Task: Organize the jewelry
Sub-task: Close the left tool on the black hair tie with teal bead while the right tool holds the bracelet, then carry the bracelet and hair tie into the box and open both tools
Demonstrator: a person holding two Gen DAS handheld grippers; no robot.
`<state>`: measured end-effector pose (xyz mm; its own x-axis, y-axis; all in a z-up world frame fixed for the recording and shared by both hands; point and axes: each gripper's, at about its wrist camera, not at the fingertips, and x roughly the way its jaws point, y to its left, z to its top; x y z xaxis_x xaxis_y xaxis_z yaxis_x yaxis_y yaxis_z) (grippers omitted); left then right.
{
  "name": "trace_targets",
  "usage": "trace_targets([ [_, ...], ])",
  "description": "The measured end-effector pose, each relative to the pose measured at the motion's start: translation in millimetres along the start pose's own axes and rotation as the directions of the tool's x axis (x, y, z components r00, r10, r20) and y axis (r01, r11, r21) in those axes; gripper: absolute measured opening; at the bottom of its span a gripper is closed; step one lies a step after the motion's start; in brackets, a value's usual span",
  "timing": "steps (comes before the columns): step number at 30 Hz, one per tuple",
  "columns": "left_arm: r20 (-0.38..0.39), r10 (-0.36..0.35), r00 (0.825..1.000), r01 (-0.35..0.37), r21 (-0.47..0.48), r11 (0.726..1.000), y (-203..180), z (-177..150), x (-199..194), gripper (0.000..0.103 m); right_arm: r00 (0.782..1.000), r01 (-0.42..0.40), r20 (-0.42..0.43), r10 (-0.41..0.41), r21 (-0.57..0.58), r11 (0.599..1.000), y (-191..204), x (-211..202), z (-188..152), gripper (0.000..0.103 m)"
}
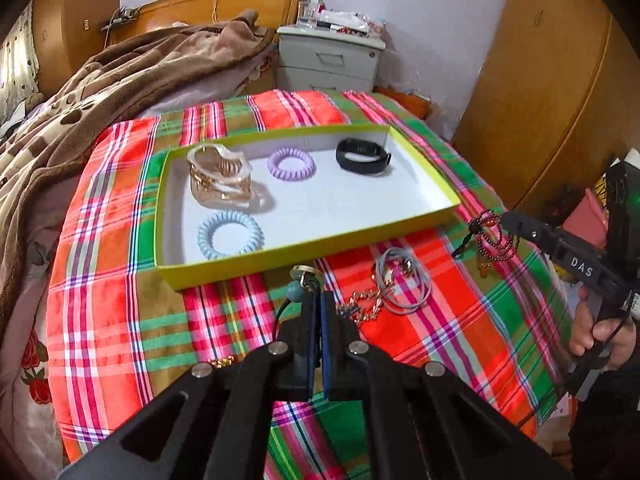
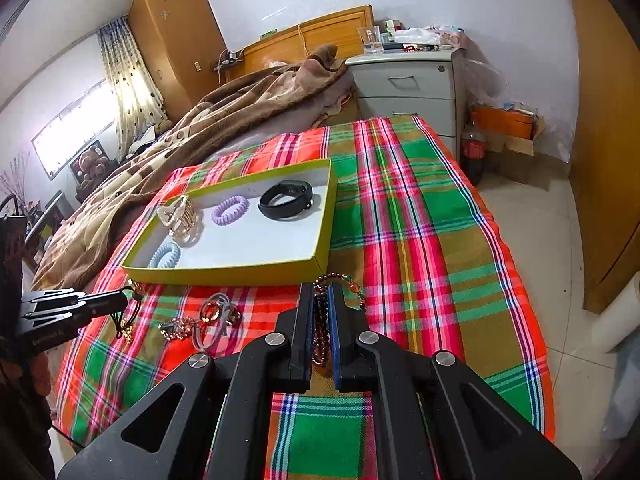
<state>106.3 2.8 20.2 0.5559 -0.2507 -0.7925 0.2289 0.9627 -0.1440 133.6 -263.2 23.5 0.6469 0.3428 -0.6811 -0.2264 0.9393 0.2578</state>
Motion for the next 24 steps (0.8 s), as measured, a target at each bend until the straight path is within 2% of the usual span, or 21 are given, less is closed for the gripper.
trace_targets([
  [10,0.066,-0.039,0.997,0.037,0.019,0.999,4.3,32.3,-15.2,0.002,0.998,-0.030,0.046,0.031,-0.029,0.999,18.4,-7.4,26.4,0.007],
  [17,0.062,-0.094,0.994,0.093,0.006,0.996,9.1,58.8,-1.4,0.002,0.996,-0.056,0.071,0.060,-0.055,0.997,33.1,-2.8,48.8,0.007],
  [24,0.060,-0.115,0.992,0.115,0.005,0.993,9.1,85.0,18.8,0.002,0.993,-0.097,0.064,0.101,-0.061,0.993,43.0,17.7,72.5,0.007],
])
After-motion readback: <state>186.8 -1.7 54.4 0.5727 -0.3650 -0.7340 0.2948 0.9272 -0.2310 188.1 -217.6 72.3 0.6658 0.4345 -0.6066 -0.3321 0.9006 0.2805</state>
